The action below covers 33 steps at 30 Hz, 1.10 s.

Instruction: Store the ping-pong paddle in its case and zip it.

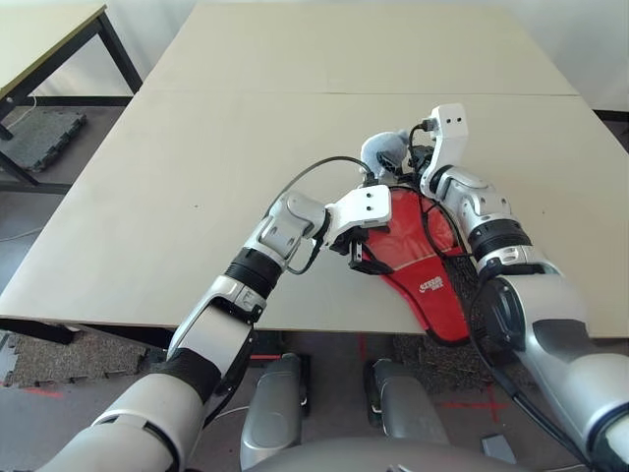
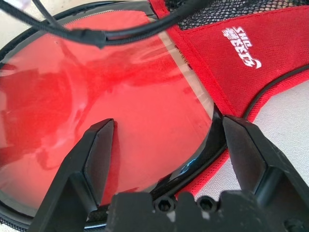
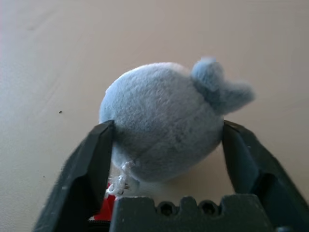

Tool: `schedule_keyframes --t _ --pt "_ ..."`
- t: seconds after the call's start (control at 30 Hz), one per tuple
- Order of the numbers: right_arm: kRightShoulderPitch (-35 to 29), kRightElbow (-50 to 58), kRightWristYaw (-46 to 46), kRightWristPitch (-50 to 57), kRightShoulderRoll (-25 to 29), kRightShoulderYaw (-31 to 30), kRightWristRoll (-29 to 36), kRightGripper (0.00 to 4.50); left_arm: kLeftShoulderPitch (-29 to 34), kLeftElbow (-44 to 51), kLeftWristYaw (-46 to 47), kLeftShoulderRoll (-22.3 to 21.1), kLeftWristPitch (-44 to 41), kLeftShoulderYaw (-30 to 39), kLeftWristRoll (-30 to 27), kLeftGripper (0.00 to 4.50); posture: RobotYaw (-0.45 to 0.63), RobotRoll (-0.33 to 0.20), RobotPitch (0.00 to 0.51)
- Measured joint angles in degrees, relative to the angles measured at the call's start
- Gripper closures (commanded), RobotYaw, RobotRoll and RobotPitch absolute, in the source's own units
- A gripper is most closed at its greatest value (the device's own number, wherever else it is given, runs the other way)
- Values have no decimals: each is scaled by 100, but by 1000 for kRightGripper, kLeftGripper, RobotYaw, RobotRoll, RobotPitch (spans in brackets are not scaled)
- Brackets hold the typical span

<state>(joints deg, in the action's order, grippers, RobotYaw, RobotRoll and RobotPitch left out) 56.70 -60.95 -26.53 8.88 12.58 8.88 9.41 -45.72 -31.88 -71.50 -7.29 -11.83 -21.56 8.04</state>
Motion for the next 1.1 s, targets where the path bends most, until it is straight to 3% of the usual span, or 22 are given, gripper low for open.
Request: schedule_keyframes --t 0.3,0.57,1.1 --pt "41 -199 6 -104 2 82 8 4425 109 178 4 -27 -59 -18 -25 0 112 0 168" --pt "85 -315 158 -239 49 98 8 4466 107 179 19 -24 -60 -57 -48 0 99 0 161" --pt "111 -735 512 -521 804 316 0 4466 144 248 39 -9 -71 -159 -118 0 96 0 175"
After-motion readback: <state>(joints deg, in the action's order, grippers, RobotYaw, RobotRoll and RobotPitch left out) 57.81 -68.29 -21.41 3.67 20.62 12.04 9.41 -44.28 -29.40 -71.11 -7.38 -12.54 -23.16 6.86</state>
